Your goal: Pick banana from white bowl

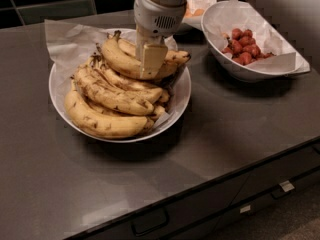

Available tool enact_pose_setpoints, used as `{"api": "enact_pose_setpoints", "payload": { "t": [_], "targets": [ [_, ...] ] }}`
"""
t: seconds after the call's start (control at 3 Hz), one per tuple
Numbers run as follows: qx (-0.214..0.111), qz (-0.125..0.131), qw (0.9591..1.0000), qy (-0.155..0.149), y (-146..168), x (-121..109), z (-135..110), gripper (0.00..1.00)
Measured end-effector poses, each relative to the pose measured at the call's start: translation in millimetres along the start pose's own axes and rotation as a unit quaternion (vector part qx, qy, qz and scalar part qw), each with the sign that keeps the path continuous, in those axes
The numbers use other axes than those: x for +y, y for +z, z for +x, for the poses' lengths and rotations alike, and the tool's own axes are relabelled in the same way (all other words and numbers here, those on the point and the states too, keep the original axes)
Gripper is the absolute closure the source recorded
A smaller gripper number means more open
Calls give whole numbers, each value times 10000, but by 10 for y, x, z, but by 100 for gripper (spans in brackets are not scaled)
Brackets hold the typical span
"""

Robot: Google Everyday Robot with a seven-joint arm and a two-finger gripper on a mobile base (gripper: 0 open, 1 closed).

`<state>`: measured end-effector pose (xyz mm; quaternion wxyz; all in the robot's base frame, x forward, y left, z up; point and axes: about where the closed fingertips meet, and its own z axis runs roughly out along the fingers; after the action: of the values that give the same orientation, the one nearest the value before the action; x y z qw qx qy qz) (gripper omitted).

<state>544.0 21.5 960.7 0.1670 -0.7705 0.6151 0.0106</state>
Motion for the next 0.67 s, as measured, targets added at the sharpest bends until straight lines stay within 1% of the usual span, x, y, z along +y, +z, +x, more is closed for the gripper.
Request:
{"api": "enact_pose_setpoints", "payload": {
  "t": [0.33, 0.67],
  "targets": [
    [-15, 39, 10000, -6, -5, -9, -12, 100],
    [-122, 389, 9991, -126, -234, 30, -78, 100]
  ]
}}
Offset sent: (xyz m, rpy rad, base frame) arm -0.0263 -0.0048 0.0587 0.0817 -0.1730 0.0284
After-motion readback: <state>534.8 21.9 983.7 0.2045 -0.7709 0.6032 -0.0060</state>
